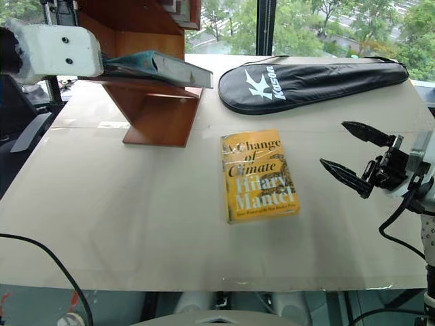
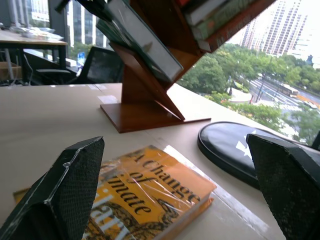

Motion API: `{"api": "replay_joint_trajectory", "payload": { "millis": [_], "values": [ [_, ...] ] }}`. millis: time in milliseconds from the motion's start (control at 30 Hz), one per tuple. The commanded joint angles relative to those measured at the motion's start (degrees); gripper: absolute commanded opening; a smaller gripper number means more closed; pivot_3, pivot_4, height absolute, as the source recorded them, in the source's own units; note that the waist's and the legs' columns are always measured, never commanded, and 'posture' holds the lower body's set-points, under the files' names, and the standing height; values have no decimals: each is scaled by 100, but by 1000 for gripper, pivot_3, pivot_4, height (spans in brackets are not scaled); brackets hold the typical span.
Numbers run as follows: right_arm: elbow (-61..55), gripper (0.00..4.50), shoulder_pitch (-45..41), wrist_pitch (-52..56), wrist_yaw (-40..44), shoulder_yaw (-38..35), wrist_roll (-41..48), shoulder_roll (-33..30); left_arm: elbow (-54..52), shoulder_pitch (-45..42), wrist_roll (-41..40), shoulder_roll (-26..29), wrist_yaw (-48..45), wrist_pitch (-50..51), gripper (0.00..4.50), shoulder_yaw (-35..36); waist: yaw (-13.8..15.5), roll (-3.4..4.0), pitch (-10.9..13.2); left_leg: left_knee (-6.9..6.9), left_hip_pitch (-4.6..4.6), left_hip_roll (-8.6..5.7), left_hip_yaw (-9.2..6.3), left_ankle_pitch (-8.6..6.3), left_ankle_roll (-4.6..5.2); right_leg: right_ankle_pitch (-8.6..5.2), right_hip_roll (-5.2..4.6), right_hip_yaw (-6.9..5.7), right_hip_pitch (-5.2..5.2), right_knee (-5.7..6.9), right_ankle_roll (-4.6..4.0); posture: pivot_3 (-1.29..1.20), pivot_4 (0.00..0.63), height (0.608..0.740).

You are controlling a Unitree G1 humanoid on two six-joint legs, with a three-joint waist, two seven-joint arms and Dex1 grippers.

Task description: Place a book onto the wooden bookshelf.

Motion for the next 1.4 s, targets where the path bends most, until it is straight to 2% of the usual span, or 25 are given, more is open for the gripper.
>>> {"api": "replay_joint_trajectory", "payload": {
  "millis": [33,233,333,433,500,600,700,767,800,867,933,1000,1167,1267,1400],
  "values": [
    [-342,4500,-263,180,-145,-242,494,-41,330,-157,617,-66,-337,346,8,-233,-54,0,0,0,3,0,-2,0,0,0,2,1,0,5,0,0,150,740],
    [-246,4500,-402,226,-3,-79,441,-110,563,-484,918,-820,-273,664,8,-349,-86,0,-1,10,22,-3,5,-1,1,1,-2,17,2,42,0,0,150,740],
    [-225,4500,-479,294,54,-53,479,-129,587,-413,719,-814,-370,767,1081,-62,-101,0,-1,12,25,-3,7,0,1,1,-4,29,0,50,-1,0,150,740],
    [-141,4500,-526,338,131,-69,487,-157,168,-75,-292,-1005,-443,1577,2547,851,-78,-3,1,16,17,-1,7,0,0,0,-12,31,-8,59,-2,0,150,740],
    [-91,4500,-543,400,167,-81,498,-198,-460,354,-1120,-914,-797,2168,2547,1584,-95,-2,1,21,0,-2,0,0,0,0,-20,16,-12,48,-2,0,150,740],
    [-60,4500,-567,549,162,-107,496,-316,-1535,643,-2635,-1059,-934,3848,2547,2688,-89,-8,4,28,-16,0,0,0,0,0,-47,14,-12,31,1,0,150,740],
    [-33,4500,-578,669,108,-153,477,-437,-2610,1047,-4249,-1525,-699,5673,2547,3537,-42,-11,5,30,-26,-1,-19,0,0,-1,-48,-6,-4,16,2,0,150,740],
    [-36,4500,-512,700,71,-159,366,-497,-3079,1624,-4741,-2311,-82,6280,2547,3957,-23,13,-8,28,-11,-5,-22,0,0,-3,-46,-6,12,14,6,0,150,740],
    [-39,4500,-459,686,14,-177,296,-507,-3309,2102,-4733,-2731,296,6153,2547,4046,0,40,-25,28,4,-6,-22,0,0,-7,-47,-5,24,17,11,0,150,740],
    [-60,4500,-295,660,-157,-240,114,-526,-3637,3101,-4565,-3559,1076,5817,2547,4034,12,39,-26,29,25,-8,-25,0,0,-6,-51,-1,42,30,10,0,150,740],
    [-162,4500,95,575,-212,-285,-281,-661,-3578,3951,-4063,-4113,1661,4945,2547,3803,15,10,-11,25,32,-7,-26,0,-1,-5,-51,2,42,44,7,0,150,740],
    [-205,4500,627,489,-193,-464,-571,-758,-3271,4793,-3643,-4378,1900,4104,2547,3612,26,0,-13,24,30,-5,-29,0,-1,1,-50,2,37,44,-3,0,150,740],
    [8,4500,1740,189,4,-1093,-922,-750,-2624,6203,-3052,-4188,1758,2449,2547,3491,56,2,-15,14,50,-7,-15,-1,-1,0,-56,12,44,44,-5,0,150,740],
    [197,4500,2262,45,182,-1417,-1017,-730,-2288,6764,-3054,-4025,1612,1899,2547,3698,56,1,-17,13,56,-6,-14,-14,22,0,-58,12,49,38,-6,0,150,740],
    [315,4500,2652,-184,235,-1470,-1207,-635,-2121,7047,-3225,-4014,1671,1602,2547,3734,55,-1,-20,10,67,-5,-13,-17,27,-2,-62,12,58,36,-9,0,150,740]
  ]
}}
